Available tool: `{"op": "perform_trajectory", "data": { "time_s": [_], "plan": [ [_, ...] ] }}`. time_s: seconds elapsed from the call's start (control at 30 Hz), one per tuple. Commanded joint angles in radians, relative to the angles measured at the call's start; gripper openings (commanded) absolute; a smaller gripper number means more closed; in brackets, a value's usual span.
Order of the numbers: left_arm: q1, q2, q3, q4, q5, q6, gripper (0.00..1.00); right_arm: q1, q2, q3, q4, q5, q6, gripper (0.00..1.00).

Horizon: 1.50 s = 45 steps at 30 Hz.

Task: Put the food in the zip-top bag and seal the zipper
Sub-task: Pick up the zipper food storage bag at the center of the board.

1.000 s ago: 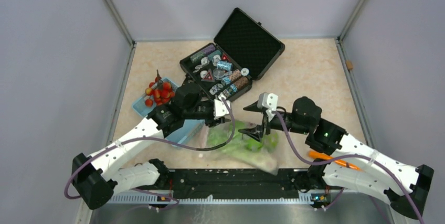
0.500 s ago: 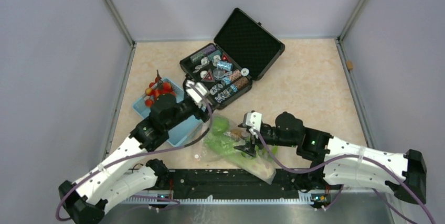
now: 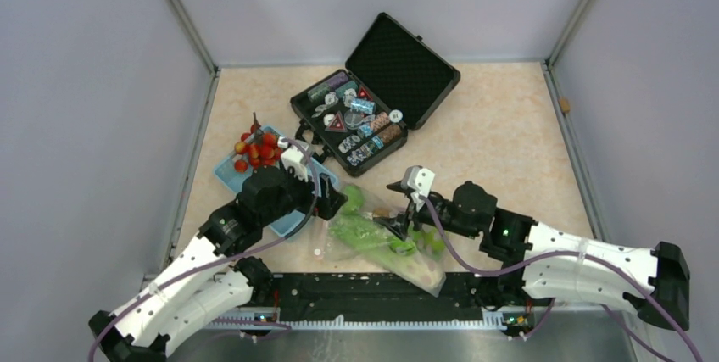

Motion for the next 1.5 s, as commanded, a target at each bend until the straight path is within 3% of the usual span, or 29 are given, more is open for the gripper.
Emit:
{"op": "perform_trajectory", "data": {
  "time_s": [0.0,0.23,0.5,0.6,0.83,0.97,1.03,1.13,1.23,1.47],
  "plan": [
    [0.006,0.037,-0.064,0.023,0.059,-0.126,0.99,0.004,0.030,0.062,-0.022,0.016,0.026,0.77],
    [0.055,0.093,-0.098,0.035,0.158,-0.144,0.97,0.004,0.014,0.034,0.018,0.018,0.061,0.77],
    [0.155,0.073,-0.134,0.204,0.485,-0.147,0.66,0.005,0.023,0.034,0.005,0.052,0.066,0.77],
    [0.198,0.100,-0.164,0.266,0.585,-0.175,0.65,0.004,0.018,0.032,0.003,0.057,0.066,0.77],
    [0.230,0.180,-0.185,0.309,0.646,-0.154,0.61,0.005,-0.005,0.028,-0.003,0.069,0.066,0.77],
    [0.234,0.234,-0.167,0.305,0.687,-0.145,0.50,0.004,-0.004,0.027,-0.006,0.072,0.066,0.77],
    [0.235,0.245,-0.159,0.317,0.712,-0.150,0.34,0.005,-0.004,0.024,-0.001,0.071,0.067,0.77],
    [0.235,0.232,-0.121,0.363,0.738,-0.190,0.14,0.004,-0.004,0.017,0.004,0.074,0.066,0.77],
    [0.236,0.214,-0.035,0.394,0.753,-0.230,0.00,0.004,-0.012,0.020,-0.011,0.089,0.049,0.77],
    [0.233,0.253,0.244,0.316,0.660,-0.283,0.00,0.004,-0.089,0.046,-0.020,0.202,0.011,0.79]
  ]
}}
